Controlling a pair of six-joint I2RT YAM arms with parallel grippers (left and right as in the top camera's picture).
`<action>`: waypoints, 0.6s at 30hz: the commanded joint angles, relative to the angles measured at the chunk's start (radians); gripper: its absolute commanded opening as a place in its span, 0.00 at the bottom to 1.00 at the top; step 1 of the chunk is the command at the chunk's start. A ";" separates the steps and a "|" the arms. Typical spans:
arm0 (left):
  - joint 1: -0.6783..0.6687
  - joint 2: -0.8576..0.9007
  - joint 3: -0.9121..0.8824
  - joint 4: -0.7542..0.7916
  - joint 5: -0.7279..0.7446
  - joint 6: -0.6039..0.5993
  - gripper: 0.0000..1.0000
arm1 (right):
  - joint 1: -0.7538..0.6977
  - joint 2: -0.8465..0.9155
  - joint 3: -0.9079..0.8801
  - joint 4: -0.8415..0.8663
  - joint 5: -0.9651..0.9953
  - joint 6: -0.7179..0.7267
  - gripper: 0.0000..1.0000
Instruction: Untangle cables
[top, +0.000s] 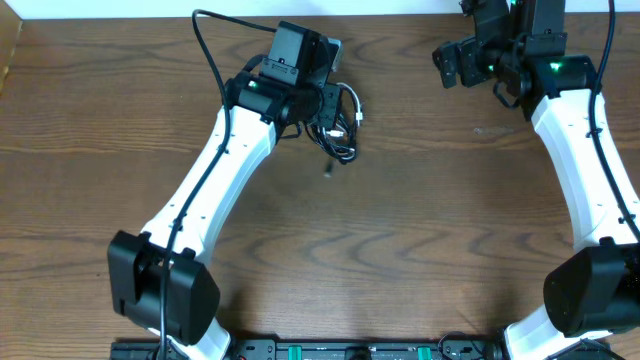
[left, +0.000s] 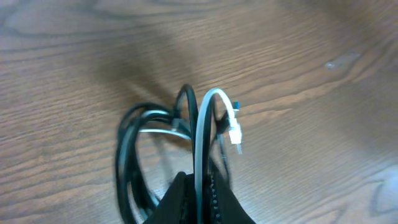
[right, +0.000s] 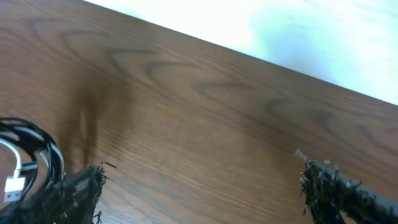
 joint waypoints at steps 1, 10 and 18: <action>-0.002 -0.081 0.063 -0.002 0.028 0.010 0.07 | -0.001 -0.025 -0.004 -0.002 -0.105 0.002 0.99; -0.004 -0.191 0.075 0.000 0.062 0.010 0.08 | 0.011 -0.012 -0.011 0.017 -0.183 0.076 0.99; -0.004 -0.231 0.076 0.000 0.062 0.010 0.08 | 0.060 -0.009 -0.047 0.045 -0.336 0.039 0.99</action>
